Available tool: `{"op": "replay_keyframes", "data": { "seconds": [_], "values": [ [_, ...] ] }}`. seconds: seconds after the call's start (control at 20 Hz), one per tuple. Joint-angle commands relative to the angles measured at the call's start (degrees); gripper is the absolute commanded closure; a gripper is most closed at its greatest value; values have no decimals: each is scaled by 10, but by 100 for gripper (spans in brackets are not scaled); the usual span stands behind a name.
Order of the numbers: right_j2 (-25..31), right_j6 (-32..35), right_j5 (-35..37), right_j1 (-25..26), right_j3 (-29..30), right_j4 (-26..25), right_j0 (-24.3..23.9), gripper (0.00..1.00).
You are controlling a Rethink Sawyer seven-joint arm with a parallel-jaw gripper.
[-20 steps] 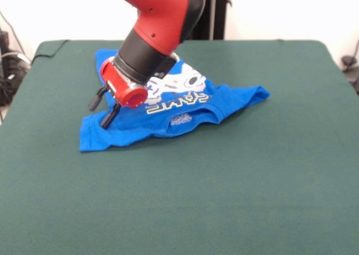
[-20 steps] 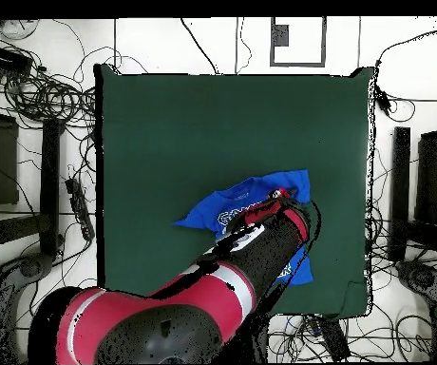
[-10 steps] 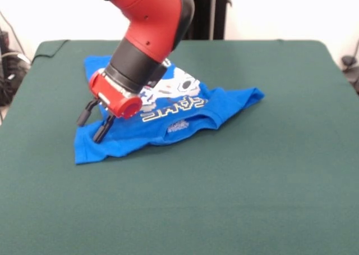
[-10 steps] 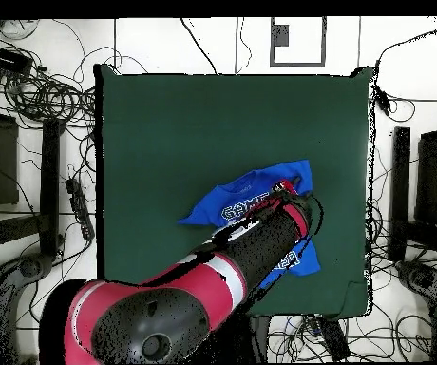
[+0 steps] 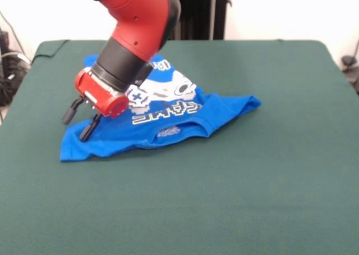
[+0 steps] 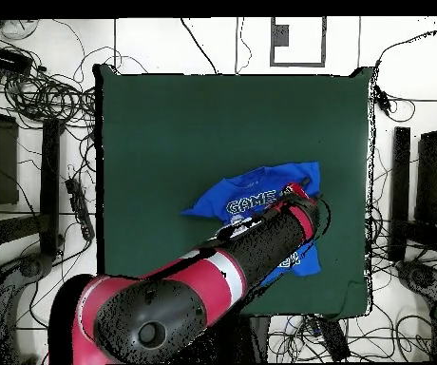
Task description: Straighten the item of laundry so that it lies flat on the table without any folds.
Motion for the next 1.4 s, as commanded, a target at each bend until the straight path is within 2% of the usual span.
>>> {"op": "replay_keyframes", "data": {
  "seconds": [0.05, 0.2, 0.3, 0.45, 0.65, 0.9, 1.0, 1.2, 1.3, 1.4],
  "values": [
    [31, -45, -19, -11, -3, -38, -12, 0],
    [26, -46, -20, -27, 16, -66, -21, 0],
    [11, -41, -47, -18, 32, -71, -22, 0],
    [19, -46, -45, -44, 31, -108, -45, 0],
    [-15, -41, -58, -23, 25, -96, -47, 0],
    [-46, -73, -126, 4, 4, -80, -81, 0],
    [-21, -95, -156, -6, -26, -114, -103, 0],
    [20, -70, -156, -29, -50, -190, -112, 0],
    [41, -40, -126, -47, -46, -230, -109, 0],
    [106, -1, -46, -104, -20, -310, -115, 0]
  ]
}}
